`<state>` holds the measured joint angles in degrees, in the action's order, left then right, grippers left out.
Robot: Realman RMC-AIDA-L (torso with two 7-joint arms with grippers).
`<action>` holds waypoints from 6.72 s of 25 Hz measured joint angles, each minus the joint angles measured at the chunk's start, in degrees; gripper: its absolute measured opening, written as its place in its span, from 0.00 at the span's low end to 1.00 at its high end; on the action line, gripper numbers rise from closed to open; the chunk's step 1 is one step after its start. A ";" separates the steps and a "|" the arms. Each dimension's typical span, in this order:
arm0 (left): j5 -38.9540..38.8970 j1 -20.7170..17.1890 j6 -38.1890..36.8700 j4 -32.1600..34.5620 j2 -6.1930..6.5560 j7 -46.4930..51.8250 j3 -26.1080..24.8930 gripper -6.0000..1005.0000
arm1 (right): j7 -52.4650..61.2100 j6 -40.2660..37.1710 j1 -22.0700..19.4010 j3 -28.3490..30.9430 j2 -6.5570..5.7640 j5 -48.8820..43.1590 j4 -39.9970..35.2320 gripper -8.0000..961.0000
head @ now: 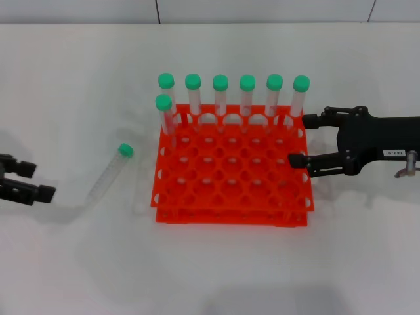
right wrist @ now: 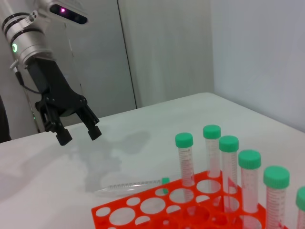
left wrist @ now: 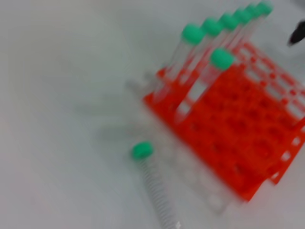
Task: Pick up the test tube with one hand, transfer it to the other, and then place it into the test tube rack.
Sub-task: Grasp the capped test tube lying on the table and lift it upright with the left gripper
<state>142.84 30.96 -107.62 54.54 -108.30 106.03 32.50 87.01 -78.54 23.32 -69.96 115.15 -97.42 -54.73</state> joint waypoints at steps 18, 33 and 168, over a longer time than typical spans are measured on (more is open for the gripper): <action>10.75 6.91 2.08 -0.53 -0.34 1.64 2.41 0.82 | -0.04 0.01 1.29 -0.17 0.17 0.88 -0.12 0.89; 12.60 8.61 8.66 -5.57 -3.36 2.33 6.69 0.80 | -0.47 -0.13 1.22 -0.41 0.16 1.01 -0.09 0.89; 13.53 10.58 18.31 -11.91 -5.96 2.43 8.10 0.33 | -2.81 0.49 0.53 0.00 0.25 2.30 0.81 0.89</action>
<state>156.36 41.55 -89.31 42.62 -114.25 108.46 40.61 84.20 -78.04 23.85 -69.96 115.40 -95.12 -53.92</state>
